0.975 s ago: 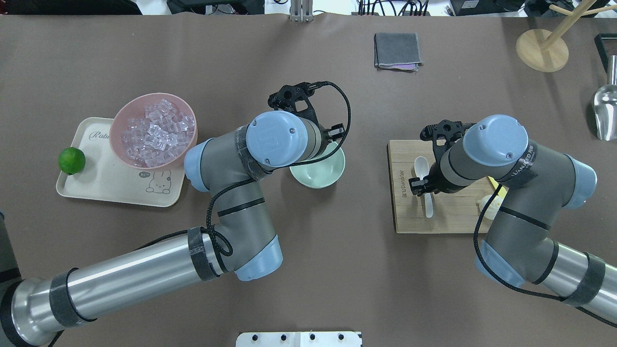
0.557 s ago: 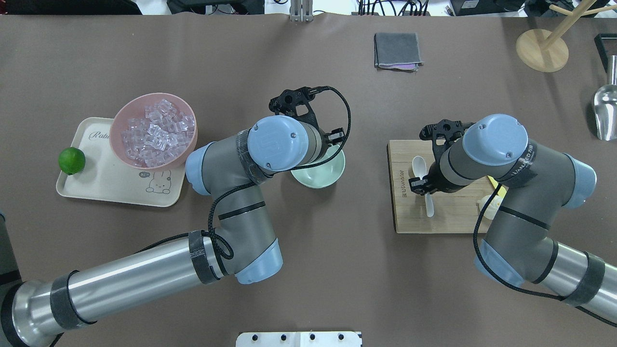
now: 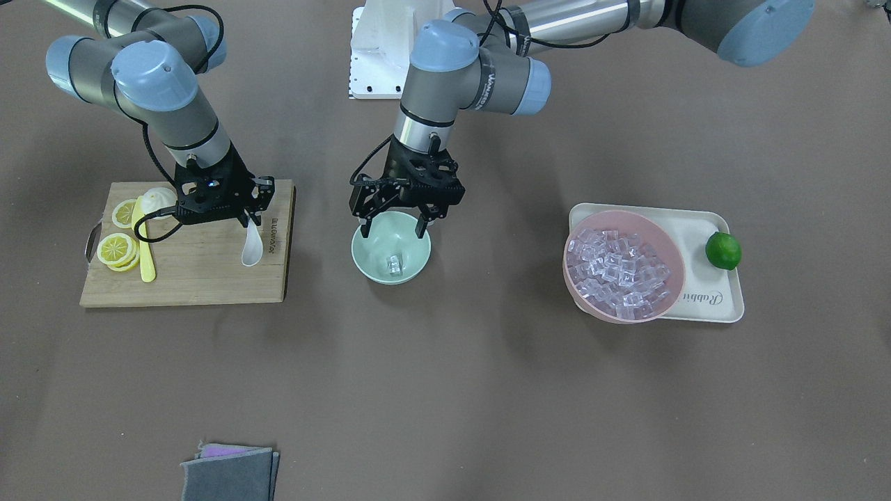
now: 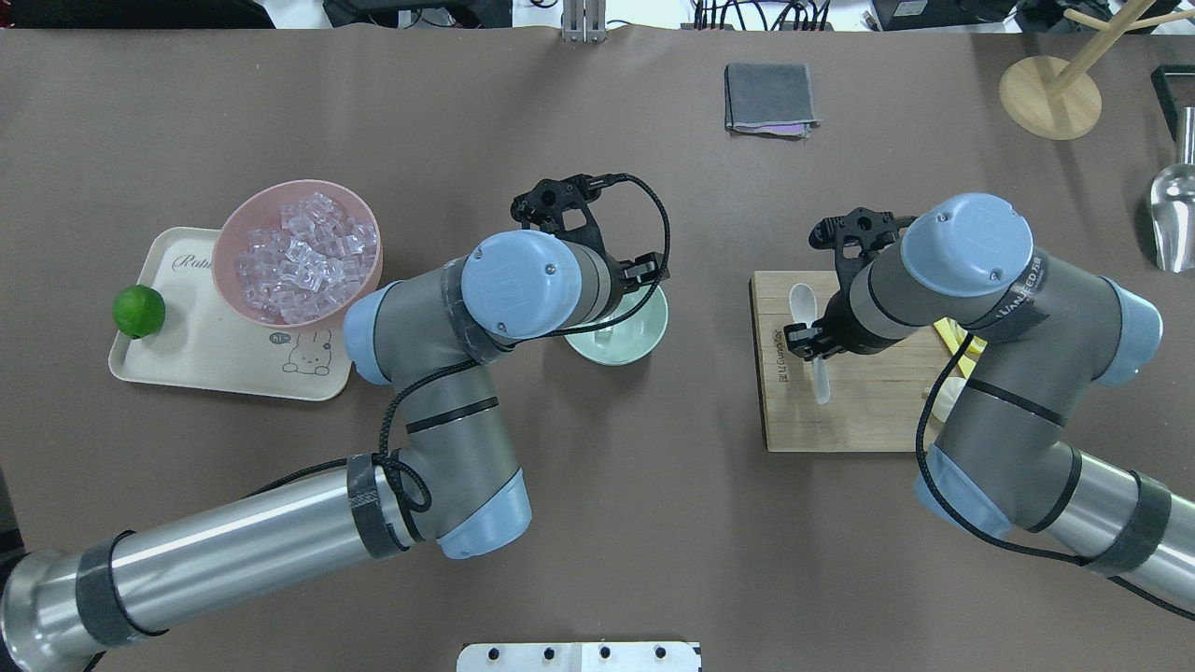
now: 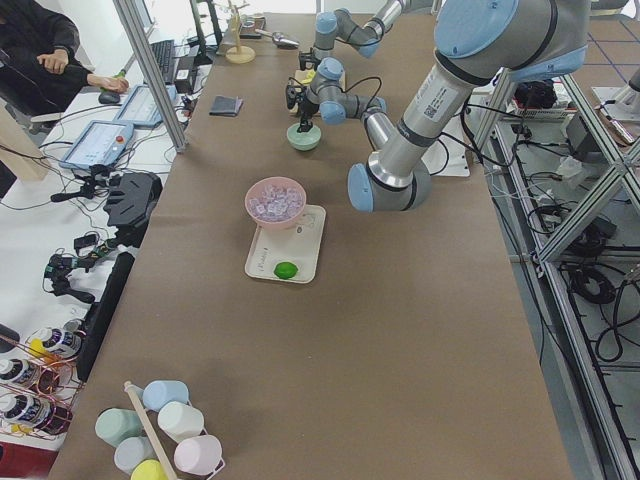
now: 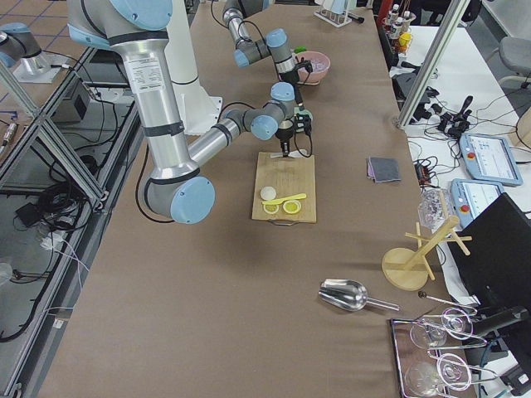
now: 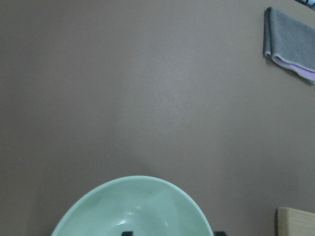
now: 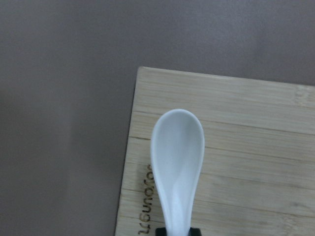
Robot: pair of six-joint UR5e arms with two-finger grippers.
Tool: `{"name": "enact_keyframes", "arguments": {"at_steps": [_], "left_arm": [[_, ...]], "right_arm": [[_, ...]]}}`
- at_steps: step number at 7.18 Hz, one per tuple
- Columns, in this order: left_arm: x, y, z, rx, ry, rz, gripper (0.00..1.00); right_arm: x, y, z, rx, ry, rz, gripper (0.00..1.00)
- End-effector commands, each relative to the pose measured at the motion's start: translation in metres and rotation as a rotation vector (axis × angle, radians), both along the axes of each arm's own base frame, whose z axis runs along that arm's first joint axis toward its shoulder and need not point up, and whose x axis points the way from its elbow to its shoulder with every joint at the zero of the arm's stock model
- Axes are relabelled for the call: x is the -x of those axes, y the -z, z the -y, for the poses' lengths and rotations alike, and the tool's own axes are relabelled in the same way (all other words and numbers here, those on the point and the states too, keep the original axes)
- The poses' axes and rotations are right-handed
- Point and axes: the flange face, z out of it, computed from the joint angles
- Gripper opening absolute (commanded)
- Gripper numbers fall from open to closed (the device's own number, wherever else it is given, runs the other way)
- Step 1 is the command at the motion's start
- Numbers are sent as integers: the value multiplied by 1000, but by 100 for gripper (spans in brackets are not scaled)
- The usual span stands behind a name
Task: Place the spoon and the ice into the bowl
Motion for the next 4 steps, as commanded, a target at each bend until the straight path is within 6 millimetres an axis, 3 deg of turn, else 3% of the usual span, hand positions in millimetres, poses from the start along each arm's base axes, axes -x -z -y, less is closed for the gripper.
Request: {"name": "enact_keyframes", "arguments": {"at_steps": [1, 2, 3, 4], "left_arm": [[79, -5, -4, -98, -35, 90, 98], [132, 6, 5, -139, -63, 165, 98], [183, 3, 25, -146, -76, 198, 98], [240, -44, 41, -197, -119, 288, 98]], "right_arm": [[4, 54, 10, -20, -24, 75, 0], [11, 70, 13, -17, -33, 94, 0], [17, 92, 17, -7, -34, 81, 0], [29, 114, 26, 2, -33, 71, 0]]}}
